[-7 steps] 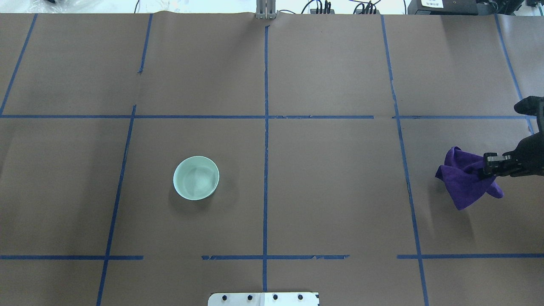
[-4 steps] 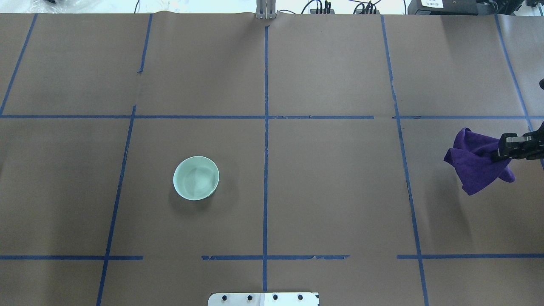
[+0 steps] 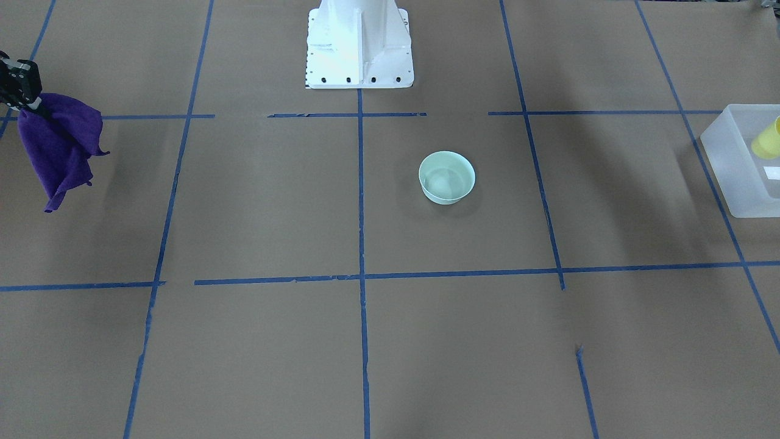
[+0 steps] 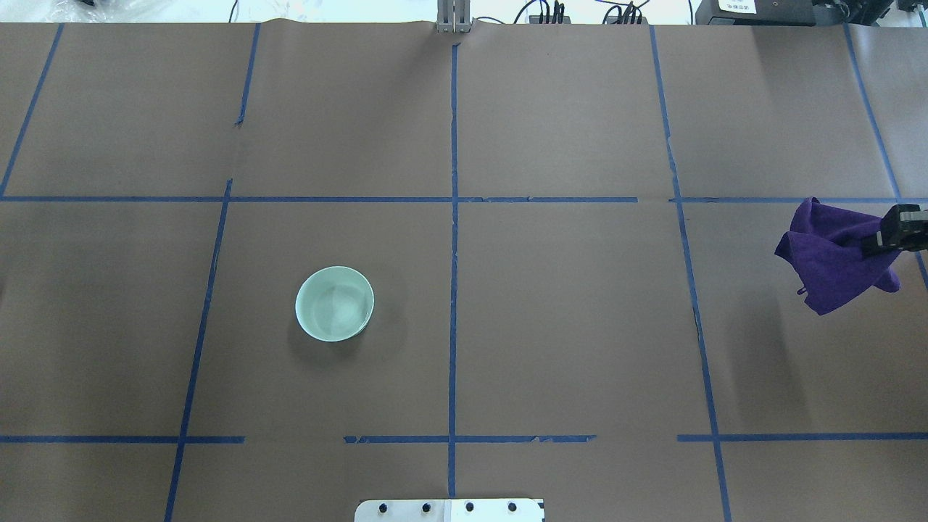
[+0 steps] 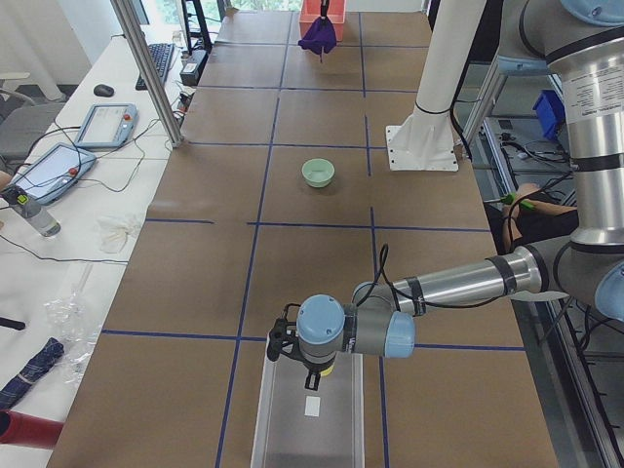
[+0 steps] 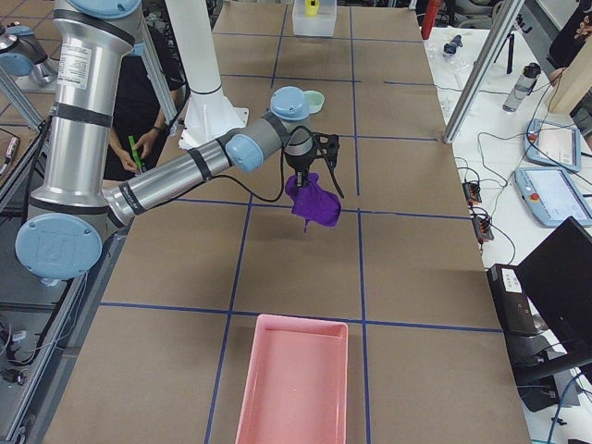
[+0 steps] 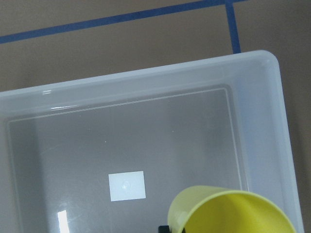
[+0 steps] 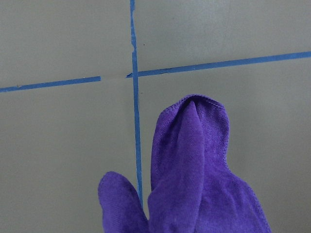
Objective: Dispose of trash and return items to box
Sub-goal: 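Lift the purple cloth with the right gripper and carry it off the table, then drop the purple cloth into the pink bin with the right gripper, then reach the left gripper toward the pale green bowl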
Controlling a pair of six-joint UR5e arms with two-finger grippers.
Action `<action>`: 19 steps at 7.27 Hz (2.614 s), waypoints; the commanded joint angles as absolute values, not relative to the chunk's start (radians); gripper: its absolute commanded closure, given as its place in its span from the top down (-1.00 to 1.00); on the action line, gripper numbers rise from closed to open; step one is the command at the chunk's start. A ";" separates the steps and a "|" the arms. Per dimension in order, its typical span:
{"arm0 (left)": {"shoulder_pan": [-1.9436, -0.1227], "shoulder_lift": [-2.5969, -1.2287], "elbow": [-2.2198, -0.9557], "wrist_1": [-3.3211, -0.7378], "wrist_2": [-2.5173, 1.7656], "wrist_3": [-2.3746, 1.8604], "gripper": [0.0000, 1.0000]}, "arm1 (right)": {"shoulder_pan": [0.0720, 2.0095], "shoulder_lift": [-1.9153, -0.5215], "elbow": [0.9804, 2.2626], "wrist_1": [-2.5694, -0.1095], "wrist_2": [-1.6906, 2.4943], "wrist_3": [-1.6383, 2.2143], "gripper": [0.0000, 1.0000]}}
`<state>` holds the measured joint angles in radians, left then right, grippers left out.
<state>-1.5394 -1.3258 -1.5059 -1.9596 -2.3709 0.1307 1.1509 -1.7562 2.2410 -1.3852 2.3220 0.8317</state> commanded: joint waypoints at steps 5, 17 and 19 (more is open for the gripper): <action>-1.457 -1.344 -1.408 -2.164 -2.393 0.058 0.46 | 1.265 -1.720 2.250 -1.385 2.358 0.807 -1.00; -1.201 -1.537 -2.011 -1.890 -2.204 -0.652 1.00 | 1.699 -1.740 1.998 -1.747 2.195 -0.316 -1.00; -1.053 -1.580 -2.017 -1.897 -2.174 -0.829 1.00 | 1.745 -1.732 1.864 -1.735 2.184 -0.447 -1.00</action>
